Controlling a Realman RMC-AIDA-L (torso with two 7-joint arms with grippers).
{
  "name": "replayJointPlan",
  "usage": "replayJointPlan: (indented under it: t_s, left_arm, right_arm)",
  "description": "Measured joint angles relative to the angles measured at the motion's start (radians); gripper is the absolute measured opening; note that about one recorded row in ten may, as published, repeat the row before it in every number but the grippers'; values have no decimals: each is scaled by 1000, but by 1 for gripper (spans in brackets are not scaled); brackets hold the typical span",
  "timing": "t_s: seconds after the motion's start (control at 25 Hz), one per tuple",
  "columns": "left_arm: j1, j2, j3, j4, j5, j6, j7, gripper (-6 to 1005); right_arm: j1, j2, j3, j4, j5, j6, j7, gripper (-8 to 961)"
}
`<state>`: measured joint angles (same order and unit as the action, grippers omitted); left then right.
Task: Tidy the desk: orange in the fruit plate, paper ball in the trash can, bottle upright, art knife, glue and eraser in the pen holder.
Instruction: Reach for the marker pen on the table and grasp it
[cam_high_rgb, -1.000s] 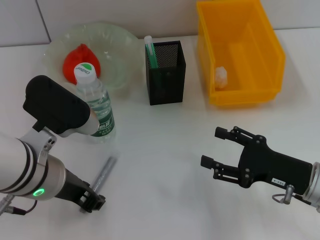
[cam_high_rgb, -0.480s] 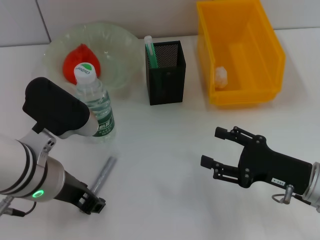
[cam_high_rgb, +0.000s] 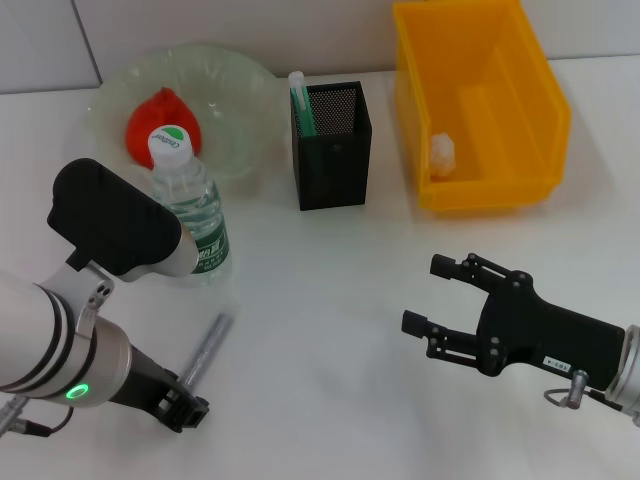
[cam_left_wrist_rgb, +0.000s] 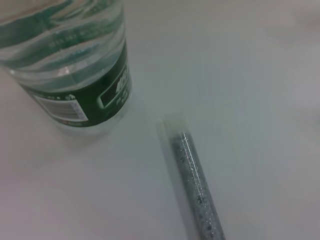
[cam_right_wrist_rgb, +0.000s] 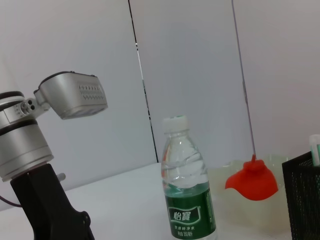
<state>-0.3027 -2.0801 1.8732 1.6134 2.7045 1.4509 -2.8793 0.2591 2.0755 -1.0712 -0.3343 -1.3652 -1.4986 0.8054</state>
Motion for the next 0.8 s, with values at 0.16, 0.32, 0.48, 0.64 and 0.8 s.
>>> replayJointPlan:
  t_s: [0.16,0.32,0.48,0.64,0.8]
  left_arm:
    - [2,0,3,-1,7,-4,0,462]
    - [0,0,3,-1,8,-5,0,438]
    - [-2,0,3,-4,9,-4,0,442]
    - [-1,0,4,-5,9,-5,0,432]
    - [-2,0,4,-10,9,-6,0,417]
  right_arm:
    - [0,0,0,1,0,-1,0,825]
    - [0,0,0,4,0,-2,1,825]
    - [0,0,-1,5,0,-2,1,825]
    - [0,0,-2,5,0,-1,1,825]
    - [0,0,-4,5,0,-1,1,825]
